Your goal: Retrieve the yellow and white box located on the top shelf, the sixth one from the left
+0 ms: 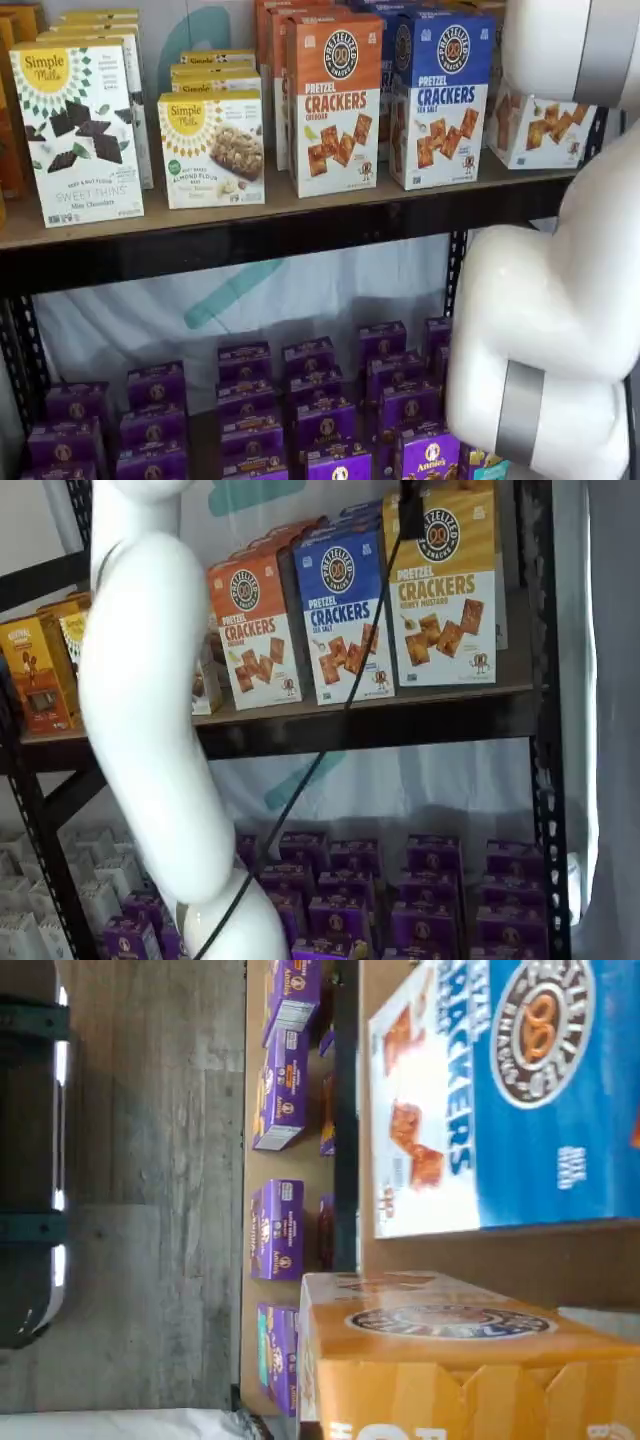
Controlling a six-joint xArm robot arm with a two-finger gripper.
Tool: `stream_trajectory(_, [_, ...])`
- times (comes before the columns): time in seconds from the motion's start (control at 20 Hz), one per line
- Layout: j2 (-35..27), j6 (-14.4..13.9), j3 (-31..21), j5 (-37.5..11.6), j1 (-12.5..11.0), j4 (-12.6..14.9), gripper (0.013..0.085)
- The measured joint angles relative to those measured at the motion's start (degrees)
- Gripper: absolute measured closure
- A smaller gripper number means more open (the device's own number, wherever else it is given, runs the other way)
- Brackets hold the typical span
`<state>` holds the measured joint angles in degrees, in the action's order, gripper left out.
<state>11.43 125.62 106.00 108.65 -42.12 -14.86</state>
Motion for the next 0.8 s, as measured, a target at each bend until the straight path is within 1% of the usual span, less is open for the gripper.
stream_trajectory(0.15, [2.8,1.5,-2.4,0.9,-1.8,-0.4,0.037])
stream_trajectory(0.25, [4.4,2.1,-3.5,2.3,-3.0,-1.1,0.037])
stream_trajectory(0.4, [6.4,2.3,-4.9,4.3,-3.7,-1.4,0.037])
stream_trajectory(0.55, [8.6,2.0,-6.8,5.8,-3.1,-0.6,0.037])
stream_trajectory(0.65, [10.3,1.4,-8.5,6.6,-2.1,0.3,0.037])
stream_trajectory(0.8, [13.4,-0.2,-11.7,7.4,-0.5,0.5,0.037])
